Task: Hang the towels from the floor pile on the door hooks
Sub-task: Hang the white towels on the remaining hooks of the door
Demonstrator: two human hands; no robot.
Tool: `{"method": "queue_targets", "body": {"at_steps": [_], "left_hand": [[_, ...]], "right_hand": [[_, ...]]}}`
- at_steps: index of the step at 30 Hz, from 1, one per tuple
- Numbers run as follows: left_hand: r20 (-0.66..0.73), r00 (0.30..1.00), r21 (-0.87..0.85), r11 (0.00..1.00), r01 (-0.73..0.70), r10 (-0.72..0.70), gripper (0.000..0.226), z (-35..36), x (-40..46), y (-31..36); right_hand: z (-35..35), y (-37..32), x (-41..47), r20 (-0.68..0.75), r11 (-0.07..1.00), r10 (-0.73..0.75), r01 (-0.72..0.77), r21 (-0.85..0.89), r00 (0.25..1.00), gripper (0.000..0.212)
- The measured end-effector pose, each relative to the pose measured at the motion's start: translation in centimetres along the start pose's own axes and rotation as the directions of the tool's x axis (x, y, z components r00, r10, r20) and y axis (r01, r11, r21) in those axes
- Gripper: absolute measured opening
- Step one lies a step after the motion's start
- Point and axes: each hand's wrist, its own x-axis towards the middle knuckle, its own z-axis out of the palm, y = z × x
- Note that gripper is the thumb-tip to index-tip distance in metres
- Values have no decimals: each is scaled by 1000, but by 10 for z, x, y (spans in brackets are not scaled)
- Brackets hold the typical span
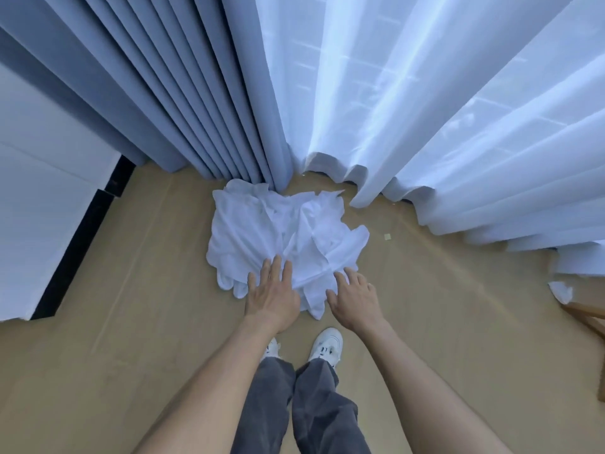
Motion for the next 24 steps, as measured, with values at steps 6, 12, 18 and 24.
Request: {"method": "queue_targets", "body": {"at_steps": [6, 12, 18, 24], "left_hand": [[98, 993, -32, 997, 68, -64, 60, 87, 77, -24], [74, 996, -28, 998, 55, -53, 61, 151, 177, -56], [74, 993, -35, 995, 90, -87, 62, 198, 231, -84], [74, 988, -92, 985, 145, -138, 59, 176, 189, -92]], "right_hand": [[80, 12, 110, 98, 1000, -5, 8, -26, 995, 51], [151, 14, 231, 68, 1000, -6, 5, 8, 998, 50], [196, 14, 305, 58, 1000, -4, 5, -21, 998, 48], [165, 12, 275, 23, 992, -124, 124, -22, 992, 25]]}}
